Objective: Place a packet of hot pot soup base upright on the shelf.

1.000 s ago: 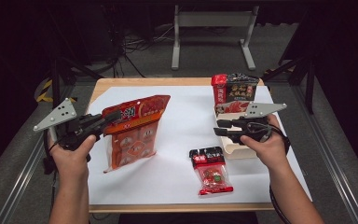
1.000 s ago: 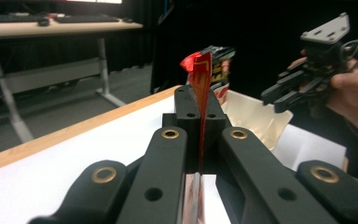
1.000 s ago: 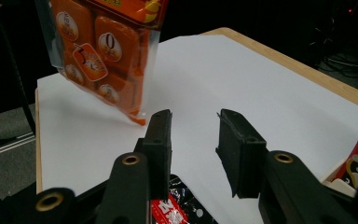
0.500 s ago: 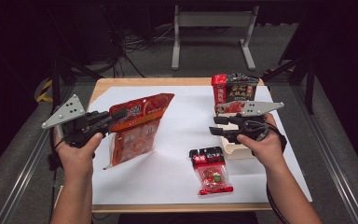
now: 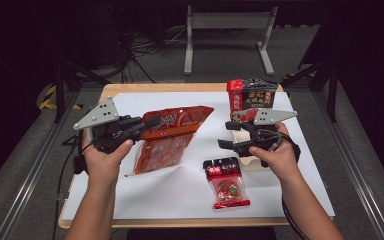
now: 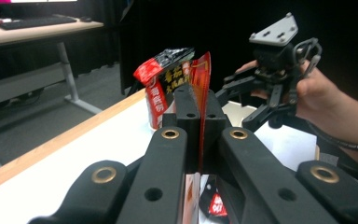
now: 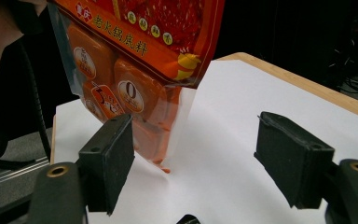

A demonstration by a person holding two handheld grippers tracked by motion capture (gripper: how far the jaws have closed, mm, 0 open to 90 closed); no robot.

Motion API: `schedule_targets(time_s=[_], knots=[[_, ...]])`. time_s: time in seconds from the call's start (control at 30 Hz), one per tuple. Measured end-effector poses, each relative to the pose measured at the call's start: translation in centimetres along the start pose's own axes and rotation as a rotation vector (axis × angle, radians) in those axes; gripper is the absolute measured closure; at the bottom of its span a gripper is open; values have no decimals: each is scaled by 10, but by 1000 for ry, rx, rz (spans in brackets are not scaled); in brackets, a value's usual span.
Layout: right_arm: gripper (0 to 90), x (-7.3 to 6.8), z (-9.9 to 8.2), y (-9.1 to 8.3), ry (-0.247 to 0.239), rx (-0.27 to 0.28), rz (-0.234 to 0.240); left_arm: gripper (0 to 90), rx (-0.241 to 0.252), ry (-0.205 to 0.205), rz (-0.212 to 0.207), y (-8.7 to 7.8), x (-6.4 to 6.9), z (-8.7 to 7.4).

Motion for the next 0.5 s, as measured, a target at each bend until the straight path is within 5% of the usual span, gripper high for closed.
schedule_targets(time_s=[0.5], knots=[[223, 13, -1, 2, -34, 22, 20, 900, 17, 28, -64, 26, 11, 27]])
Point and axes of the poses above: each handheld gripper's, and its own axes: y roughly forward along the jaws, z roughly out of its top, x roughly to its right, the point moved 10 cm from there along y, roughly forward along the jaws, and after that the axes turned 12 degrees about -x, right-handed, at the moved point
